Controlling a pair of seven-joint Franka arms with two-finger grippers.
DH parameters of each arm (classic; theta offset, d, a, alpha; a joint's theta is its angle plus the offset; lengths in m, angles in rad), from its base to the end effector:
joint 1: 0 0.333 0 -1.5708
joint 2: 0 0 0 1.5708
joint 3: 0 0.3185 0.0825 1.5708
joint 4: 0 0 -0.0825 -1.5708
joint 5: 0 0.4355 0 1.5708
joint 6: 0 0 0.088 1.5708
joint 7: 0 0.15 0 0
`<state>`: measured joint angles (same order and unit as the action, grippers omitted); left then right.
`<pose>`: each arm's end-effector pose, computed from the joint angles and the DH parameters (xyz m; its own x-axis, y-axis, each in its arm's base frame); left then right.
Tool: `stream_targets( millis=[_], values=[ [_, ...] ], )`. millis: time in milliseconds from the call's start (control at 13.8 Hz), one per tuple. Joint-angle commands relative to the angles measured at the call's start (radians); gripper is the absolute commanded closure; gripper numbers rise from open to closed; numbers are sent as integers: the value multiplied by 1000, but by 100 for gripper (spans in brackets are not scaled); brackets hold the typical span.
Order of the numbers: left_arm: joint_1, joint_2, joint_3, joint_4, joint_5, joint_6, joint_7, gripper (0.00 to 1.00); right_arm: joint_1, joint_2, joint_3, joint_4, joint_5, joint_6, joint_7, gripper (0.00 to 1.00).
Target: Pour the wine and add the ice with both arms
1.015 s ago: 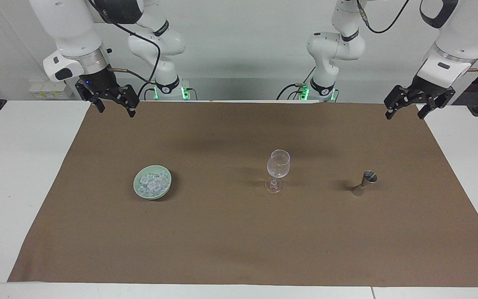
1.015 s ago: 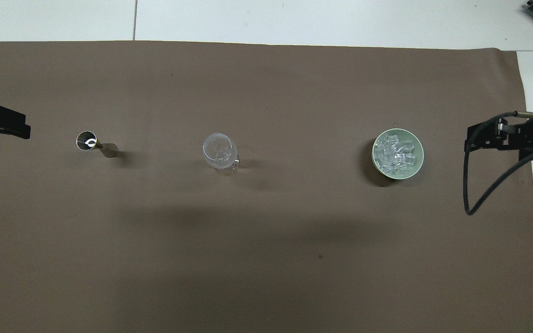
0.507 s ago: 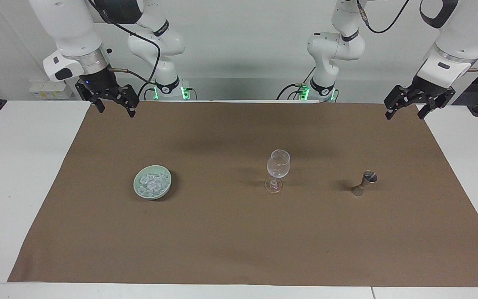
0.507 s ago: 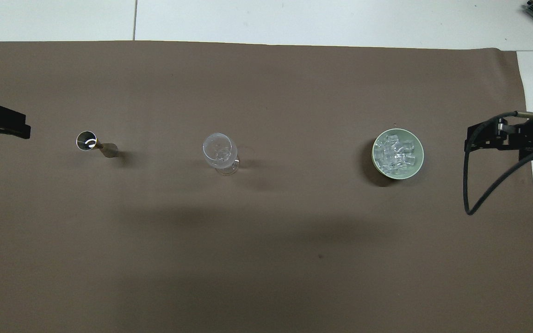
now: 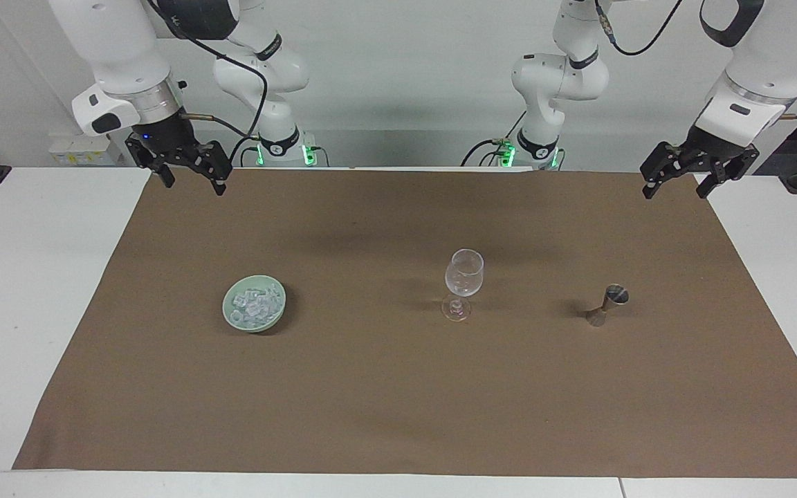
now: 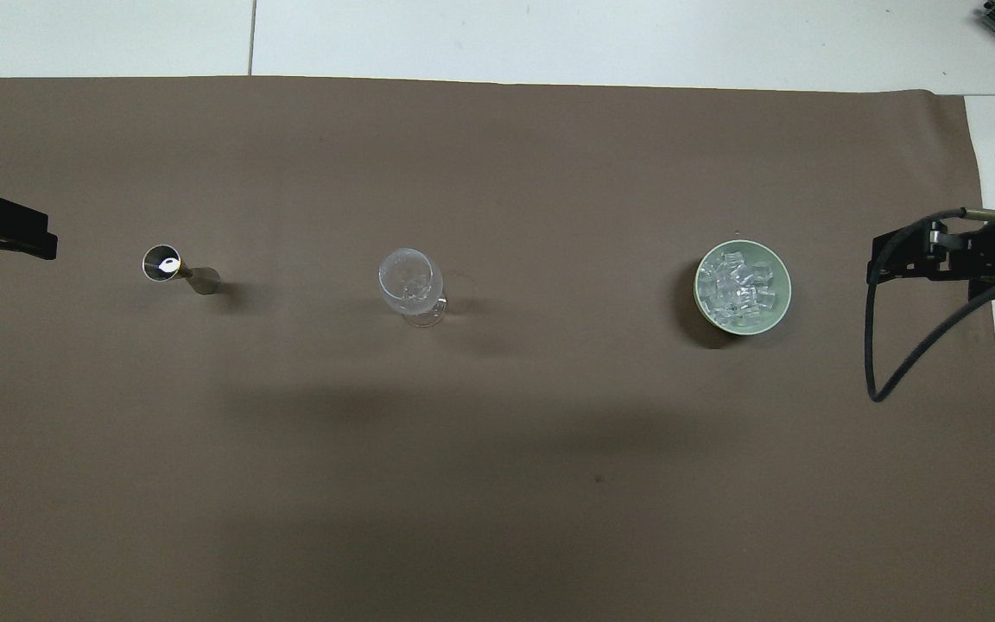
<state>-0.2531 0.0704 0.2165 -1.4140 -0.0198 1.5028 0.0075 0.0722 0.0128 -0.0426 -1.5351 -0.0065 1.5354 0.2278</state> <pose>0.6210 -0.0304 0.6173 0.9987 -0.0462 0.0201 -0.0463 -0.9989 0.0045 0.6059 0.0171 0.5918 0.9803 -0.1971 -0.0106 -0.1970 -0.9803 0.0097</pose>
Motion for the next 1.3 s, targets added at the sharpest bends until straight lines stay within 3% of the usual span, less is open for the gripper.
stream_targets(
  millis=[0,797,1087,1232],
  values=[
    [0,3,3,3,3,10,6,0,-8,-14,-2,-19,25,11,-19,0],
    [118,61,11,-43,-12,164,570,0,-8,-14,-2,-19,25,11,-19,0],
    [216,132,9,-46,-230,182,851,0,-8,-14,-2,-20,25,11,-19,0],
    [296,187,9,-57,-401,178,1096,0,-8,-14,-2,-19,25,11,-19,0]
  ],
)
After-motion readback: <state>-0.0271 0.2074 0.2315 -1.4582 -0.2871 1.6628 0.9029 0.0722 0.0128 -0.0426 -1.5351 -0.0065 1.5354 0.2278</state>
